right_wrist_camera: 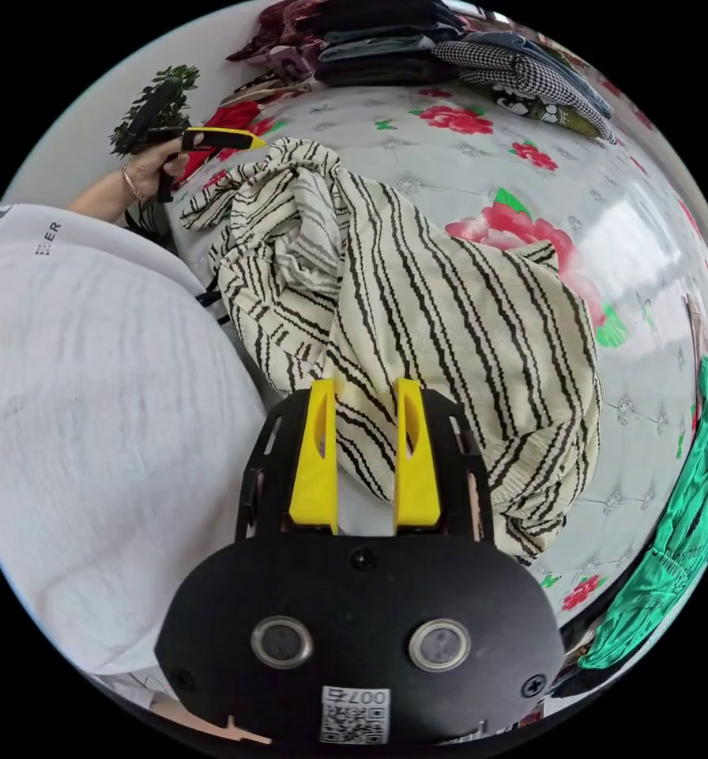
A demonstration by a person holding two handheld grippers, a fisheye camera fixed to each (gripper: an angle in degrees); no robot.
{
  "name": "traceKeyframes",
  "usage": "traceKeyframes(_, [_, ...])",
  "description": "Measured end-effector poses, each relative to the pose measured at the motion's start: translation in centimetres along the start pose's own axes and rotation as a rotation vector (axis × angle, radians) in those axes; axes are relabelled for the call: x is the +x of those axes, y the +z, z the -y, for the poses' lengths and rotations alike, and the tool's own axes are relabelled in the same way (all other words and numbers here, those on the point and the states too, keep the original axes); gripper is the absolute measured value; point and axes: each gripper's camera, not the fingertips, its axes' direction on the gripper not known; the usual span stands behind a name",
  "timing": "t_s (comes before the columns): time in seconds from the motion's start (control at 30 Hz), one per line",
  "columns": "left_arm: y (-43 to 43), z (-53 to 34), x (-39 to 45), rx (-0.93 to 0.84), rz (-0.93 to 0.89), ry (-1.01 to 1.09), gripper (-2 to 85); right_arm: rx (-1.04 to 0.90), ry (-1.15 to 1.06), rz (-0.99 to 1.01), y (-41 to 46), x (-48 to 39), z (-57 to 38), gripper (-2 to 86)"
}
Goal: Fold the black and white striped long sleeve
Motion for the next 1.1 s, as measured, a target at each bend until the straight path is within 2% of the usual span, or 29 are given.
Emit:
traceKeyframes(0.1, [5.5, 1.5, -0.7, -0.215, -0.013, -0.024, 8.4, 0.061, 0.063, -0.047, -1.9, 0.1, -0.6, 2.3])
traceKeyframes(0.17, [4.0, 1.4, -1.5, -0.102, -0.053, -0.067, 1.0, 0.192, 0.152, -0.088, -6.0, 0.9, -1.5, 0.9])
traceKeyframes(0.2, [3.6, 1.4, -1.8, -0.096, -0.067, -0.083, 0.6, 0.232, 0.178, -0.100, -7.3, 1.1, -1.8, 0.7])
traceKeyframes(0.37, [-6.2, -2.1, -3.2, 0.239, -0.179, -0.121, -0.8, 0.635, 0.349, -0.191, -19.4, 2.0, -6.0, 0.0])
traceKeyframes(0.5, [-13.8, -6.0, -3.1, 0.444, -0.198, -0.114, -0.9, 0.837, 0.352, -0.258, -25.5, 0.2, -8.7, -0.1])
traceKeyframes(0.6, [-20.7, -10.3, -1.9, 0.662, -0.242, -0.089, -0.9, 0.978, 0.319, -0.317, -29.7, -3.0, -11.7, -0.1])
traceKeyframes(0.67, [-26.1, -14.2, 0.4, 0.832, -0.199, -0.027, -0.9, 1.087, 0.283, -0.384, -32.7, -6.4, -14.9, -0.1])
traceKeyframes(0.87, [-37.4, -23.2, 6.5, 1.187, -0.026, 0.126, -0.9, 1.364, 0.178, -0.618, -39.4, -15.5, -24.2, -0.2])
traceKeyframes(0.97, [-41.2, -27.0, 9.2, 1.367, 0.041, 0.186, -0.9, 1.481, 0.135, -0.694, -41.9, -18.9, -27.9, -0.1])
traceKeyframes(1.1, [-44.1, -29.4, 10.5, 1.522, 0.051, 0.194, -0.9, 1.561, 0.083, -0.766, -44.0, -21.1, -29.1, 0.0])
